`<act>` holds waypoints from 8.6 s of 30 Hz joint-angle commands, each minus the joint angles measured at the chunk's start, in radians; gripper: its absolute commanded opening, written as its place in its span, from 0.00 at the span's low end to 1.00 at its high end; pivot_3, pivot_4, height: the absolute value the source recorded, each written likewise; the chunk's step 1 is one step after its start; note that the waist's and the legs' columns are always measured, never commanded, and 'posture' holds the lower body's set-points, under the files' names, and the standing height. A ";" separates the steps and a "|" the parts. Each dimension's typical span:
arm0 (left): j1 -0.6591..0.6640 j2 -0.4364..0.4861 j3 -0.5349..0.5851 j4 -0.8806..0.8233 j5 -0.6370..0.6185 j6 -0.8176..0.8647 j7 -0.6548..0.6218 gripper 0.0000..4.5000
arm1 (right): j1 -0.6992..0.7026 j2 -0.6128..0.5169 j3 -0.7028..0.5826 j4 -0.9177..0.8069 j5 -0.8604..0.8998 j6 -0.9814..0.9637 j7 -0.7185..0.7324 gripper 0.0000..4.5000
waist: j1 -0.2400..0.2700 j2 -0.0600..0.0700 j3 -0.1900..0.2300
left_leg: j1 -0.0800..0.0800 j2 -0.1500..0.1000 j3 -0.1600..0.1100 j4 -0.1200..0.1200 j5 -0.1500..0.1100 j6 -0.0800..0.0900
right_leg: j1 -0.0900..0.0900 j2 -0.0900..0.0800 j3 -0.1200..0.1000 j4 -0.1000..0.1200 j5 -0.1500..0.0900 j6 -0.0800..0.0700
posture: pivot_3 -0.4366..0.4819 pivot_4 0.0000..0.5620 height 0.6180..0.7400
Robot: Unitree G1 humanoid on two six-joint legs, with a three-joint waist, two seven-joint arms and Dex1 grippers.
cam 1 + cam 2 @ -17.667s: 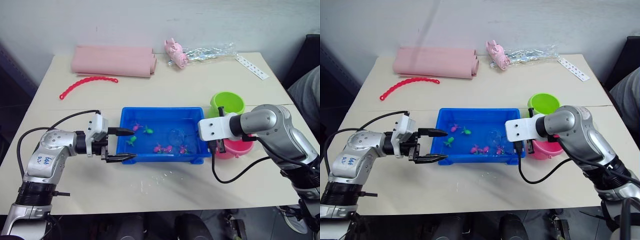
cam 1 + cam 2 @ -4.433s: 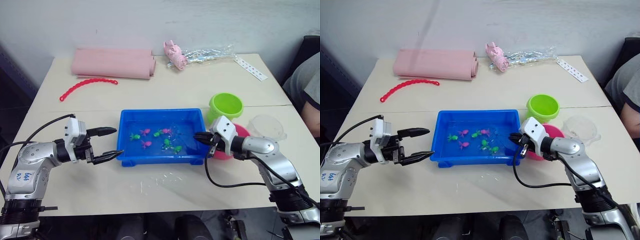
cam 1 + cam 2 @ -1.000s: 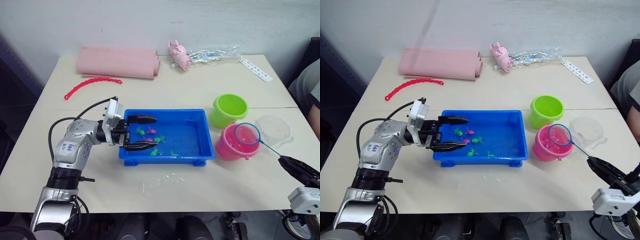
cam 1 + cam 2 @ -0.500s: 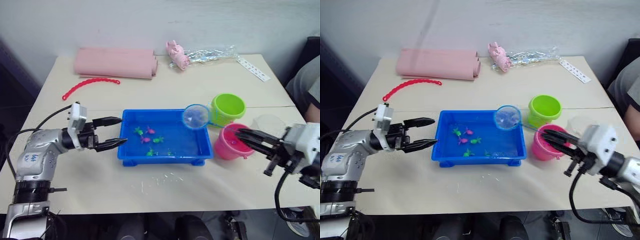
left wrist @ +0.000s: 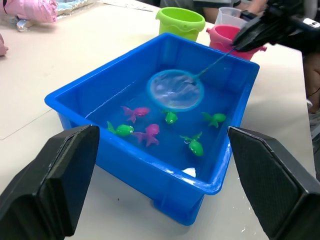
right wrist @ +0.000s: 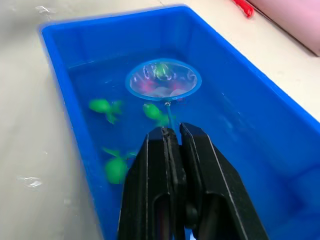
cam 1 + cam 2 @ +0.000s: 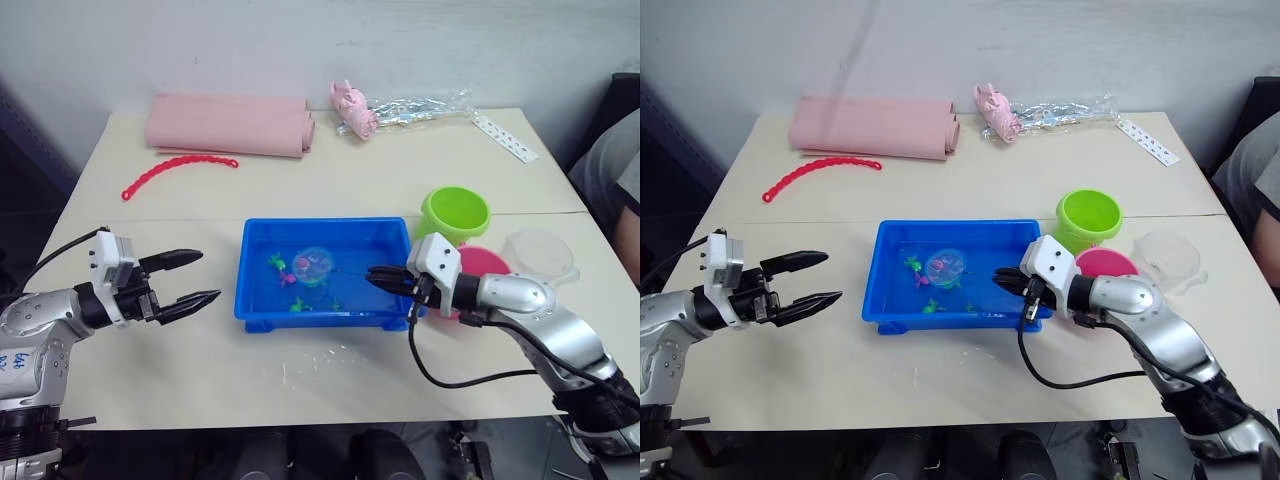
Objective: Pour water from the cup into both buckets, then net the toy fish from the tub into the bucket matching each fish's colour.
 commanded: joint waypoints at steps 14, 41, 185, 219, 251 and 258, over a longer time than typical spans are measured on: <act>0.022 0.002 0.010 -0.086 -0.037 0.023 0.050 0.99 | -0.089 0.142 -0.042 0.146 -0.182 -0.096 -0.015 0.00 | -0.002 0.000 0.000 | 0.000 0.000 0.000 0.000 0.000 0.000 | 0.000 0.000 0.000 0.001 0.000 0.000 | 0.48 0.27 1.00; 0.018 -0.009 0.004 -0.068 -0.030 0.012 0.055 0.99 | 0.020 0.130 -0.114 0.186 -0.269 -0.102 -0.052 0.00 | -0.001 0.000 0.000 | 0.000 0.000 0.001 -0.001 0.000 -0.001 | -0.001 0.000 0.000 0.001 0.000 0.000 | 0.48 0.27 1.00; 0.023 -0.042 0.055 -0.018 -0.016 -0.082 0.006 0.99 | -0.080 -0.125 -0.024 -0.057 -0.006 0.097 0.064 0.00 | 0.000 0.000 0.001 | 0.000 0.000 0.000 0.001 0.000 0.000 | 0.001 -0.001 0.000 0.000 0.000 0.000 | 0.48 0.27 1.00; 0.058 -0.019 0.034 -0.110 -0.026 0.011 0.075 0.99 | -0.220 0.209 0.038 0.231 -0.191 0.036 0.223 0.00 | -0.024 0.000 0.001 | 0.001 0.000 0.000 -0.001 0.000 -0.001 | -0.001 0.000 0.000 0.002 0.000 0.000 | 0.48 0.27 1.00; 0.028 -0.012 0.021 -0.066 -0.022 -0.049 0.002 0.99 | -0.081 0.165 -0.151 0.039 -0.019 -0.033 0.298 0.00 | -0.023 0.000 0.001 | 0.001 0.000 0.001 -0.004 0.000 -0.002 | -0.002 0.000 0.000 0.000 0.000 0.000 | 0.48 0.27 1.00; -0.046 0.013 -0.039 -0.071 -0.050 0.014 -0.048 0.99 | 0.081 0.062 -0.285 -0.089 0.058 -0.021 0.316 0.00 | -0.018 0.000 0.001 | 0.001 0.000 0.001 -0.005 0.000 -0.002 | -0.001 0.000 0.000 -0.001 0.000 0.000 | 0.48 0.27 1.00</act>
